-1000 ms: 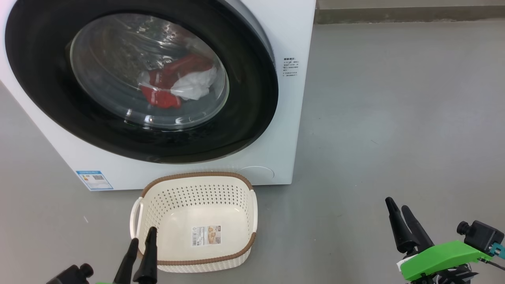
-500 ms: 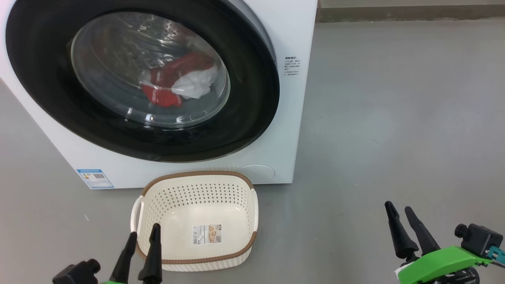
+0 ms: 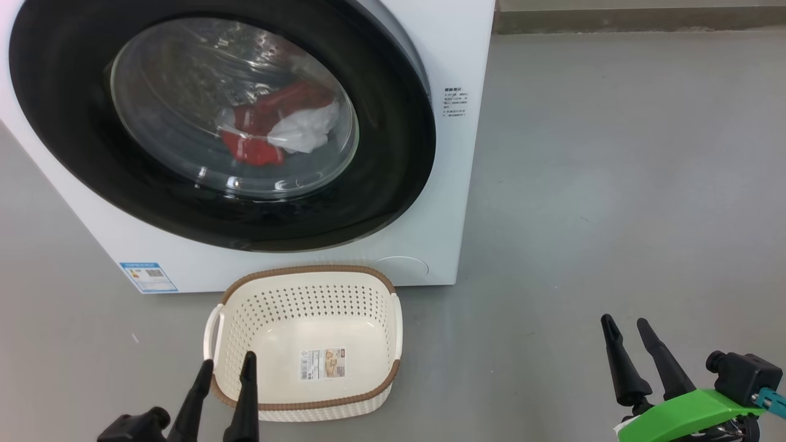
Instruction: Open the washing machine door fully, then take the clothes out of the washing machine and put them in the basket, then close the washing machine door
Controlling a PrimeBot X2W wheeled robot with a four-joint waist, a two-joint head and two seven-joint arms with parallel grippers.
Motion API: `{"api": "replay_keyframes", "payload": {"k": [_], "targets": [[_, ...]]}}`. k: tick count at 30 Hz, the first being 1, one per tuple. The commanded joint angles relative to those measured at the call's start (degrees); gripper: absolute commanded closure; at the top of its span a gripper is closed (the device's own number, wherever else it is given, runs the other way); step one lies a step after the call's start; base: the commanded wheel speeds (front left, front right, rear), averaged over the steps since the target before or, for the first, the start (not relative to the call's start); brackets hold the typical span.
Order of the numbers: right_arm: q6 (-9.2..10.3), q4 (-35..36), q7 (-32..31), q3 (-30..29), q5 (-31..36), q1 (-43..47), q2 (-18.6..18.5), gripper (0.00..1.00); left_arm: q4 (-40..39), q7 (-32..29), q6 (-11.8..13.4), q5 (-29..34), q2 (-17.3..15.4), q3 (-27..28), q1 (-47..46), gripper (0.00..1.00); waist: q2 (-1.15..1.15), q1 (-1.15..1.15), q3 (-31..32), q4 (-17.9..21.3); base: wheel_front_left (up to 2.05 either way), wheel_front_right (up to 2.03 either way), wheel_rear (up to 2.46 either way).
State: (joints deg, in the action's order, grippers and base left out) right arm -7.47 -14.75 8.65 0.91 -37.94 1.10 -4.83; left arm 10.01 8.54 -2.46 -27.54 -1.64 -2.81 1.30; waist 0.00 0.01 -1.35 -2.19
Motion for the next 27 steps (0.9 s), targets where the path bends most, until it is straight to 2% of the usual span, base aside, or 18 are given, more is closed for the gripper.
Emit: {"api": "replay_keyframes", "payload": {"k": [1,27], "targets": [[-0.02,1.7,0.7,0.9,1.8,-0.3,-0.6,0.00,-1.8,0.8,0.3,2.0,-1.0,1.1,-0.7,0.00,0.00,0.00,0.0,0.0,0.00,0.00,0.00],[-0.02,3.6,5.3,1.5,17.0,0.7,-1.1,0.00,-3.6,5.4,1.0,21.1,-1.2,0.2,-0.3,0.00,0.00,0.00,-1.4,-0.3,0.00,0.00,0.00]]}}
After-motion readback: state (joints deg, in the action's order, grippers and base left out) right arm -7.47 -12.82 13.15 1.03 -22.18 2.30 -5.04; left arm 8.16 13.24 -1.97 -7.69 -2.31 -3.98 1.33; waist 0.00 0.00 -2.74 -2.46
